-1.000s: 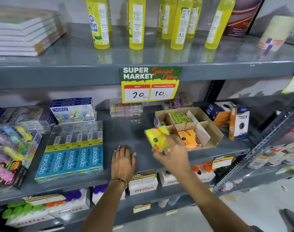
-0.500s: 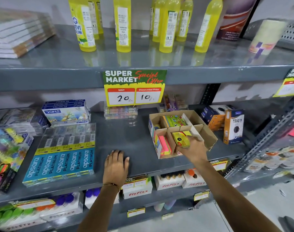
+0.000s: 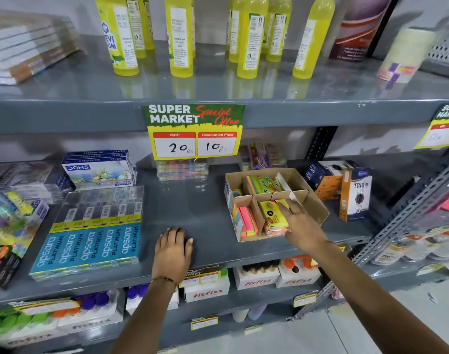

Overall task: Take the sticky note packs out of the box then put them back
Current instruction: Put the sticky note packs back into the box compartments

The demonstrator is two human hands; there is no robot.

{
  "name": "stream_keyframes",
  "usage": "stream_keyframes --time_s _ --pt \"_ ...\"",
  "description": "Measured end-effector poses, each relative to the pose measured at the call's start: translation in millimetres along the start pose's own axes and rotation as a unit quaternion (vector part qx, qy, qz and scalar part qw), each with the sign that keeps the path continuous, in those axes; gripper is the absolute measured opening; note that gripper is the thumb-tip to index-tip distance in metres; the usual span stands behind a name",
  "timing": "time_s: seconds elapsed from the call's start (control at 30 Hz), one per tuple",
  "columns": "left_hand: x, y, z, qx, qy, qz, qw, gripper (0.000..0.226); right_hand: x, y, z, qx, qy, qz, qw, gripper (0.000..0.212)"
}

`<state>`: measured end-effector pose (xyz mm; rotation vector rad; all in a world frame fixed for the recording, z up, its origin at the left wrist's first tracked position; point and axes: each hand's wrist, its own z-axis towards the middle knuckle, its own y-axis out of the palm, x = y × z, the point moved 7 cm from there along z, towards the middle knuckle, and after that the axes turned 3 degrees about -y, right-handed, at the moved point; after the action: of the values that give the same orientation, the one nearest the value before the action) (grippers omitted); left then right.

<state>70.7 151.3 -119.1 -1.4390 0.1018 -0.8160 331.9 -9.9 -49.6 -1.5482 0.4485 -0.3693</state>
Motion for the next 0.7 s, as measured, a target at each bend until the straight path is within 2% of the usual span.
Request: stream_keyframes --time_s 0.1,0.27,0.4,0.57,0.63,0.7 --pt "1.0 -0.6 0.9 0.005 0.002 0.011 1.0 0.034 -4.3 8.8 5.4 -0.03 -0.011 -0.062 0.998 0.082" --pt "-1.4 2.7 3.5 -0.011 -0.005 0.02 1.0 0.038 -11.8 14.4 17.4 -0.014 -0.027 -0.093 0.995 0.08" --pt "-0.1 -0.4 4.9 -0.012 -0.008 0.019 1.0 0.038 -10.7 15.5 19.8 -0.002 -0.037 -0.062 0.997 0.072" --pt "2.9 -2.9 9.6 -0.052 -0.001 0.05 0.997 0.042 -15.4 13.5 12.3 -0.012 -0.02 -0.026 0.999 0.082" --pt "8.4 -10.0 8.9 -0.067 0.001 0.079 0.995 0.044 -24.4 3.5 2.8 0.019 -0.012 0.006 1.0 0.081" --pt "17.1 -26.9 4.6 -0.031 0.01 0.078 0.996 0.043 -40.5 -17.7 -14.6 0.108 -0.032 0.035 0.993 0.069"
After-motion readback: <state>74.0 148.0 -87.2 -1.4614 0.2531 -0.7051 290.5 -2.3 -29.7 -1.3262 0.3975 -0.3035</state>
